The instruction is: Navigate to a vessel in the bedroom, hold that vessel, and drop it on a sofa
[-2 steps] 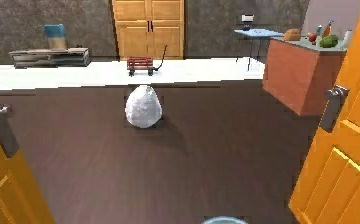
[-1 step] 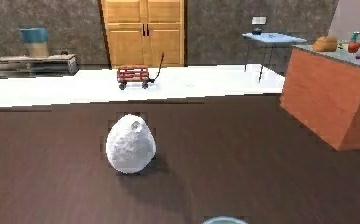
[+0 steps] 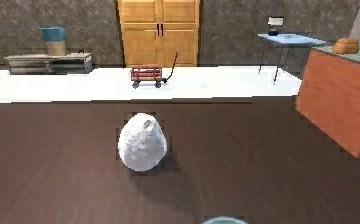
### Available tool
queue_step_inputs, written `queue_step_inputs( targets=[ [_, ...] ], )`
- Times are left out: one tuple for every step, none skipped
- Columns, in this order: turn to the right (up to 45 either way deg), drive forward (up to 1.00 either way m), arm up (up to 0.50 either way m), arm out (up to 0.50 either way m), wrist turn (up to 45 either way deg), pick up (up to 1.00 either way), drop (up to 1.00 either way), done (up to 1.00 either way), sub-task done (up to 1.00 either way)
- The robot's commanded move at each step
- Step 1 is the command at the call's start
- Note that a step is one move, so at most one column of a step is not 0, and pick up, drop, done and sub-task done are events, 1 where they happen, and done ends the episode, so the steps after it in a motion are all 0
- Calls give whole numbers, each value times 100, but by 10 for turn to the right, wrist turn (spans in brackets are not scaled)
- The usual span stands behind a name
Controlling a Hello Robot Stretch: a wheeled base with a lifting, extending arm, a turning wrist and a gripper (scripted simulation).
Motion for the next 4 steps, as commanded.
queue_step_inputs(
  targets=[
    [0, 45, 0, 0, 0, 0, 0, 0, 0],
    [-450, 0, 0, 0, 0, 0, 0, 0, 0],
    [-210, 0, 0, 0, 0, 0, 0, 0, 0],
    [0, 100, 0, 0, 0, 0, 0, 0, 0]
  ],
)
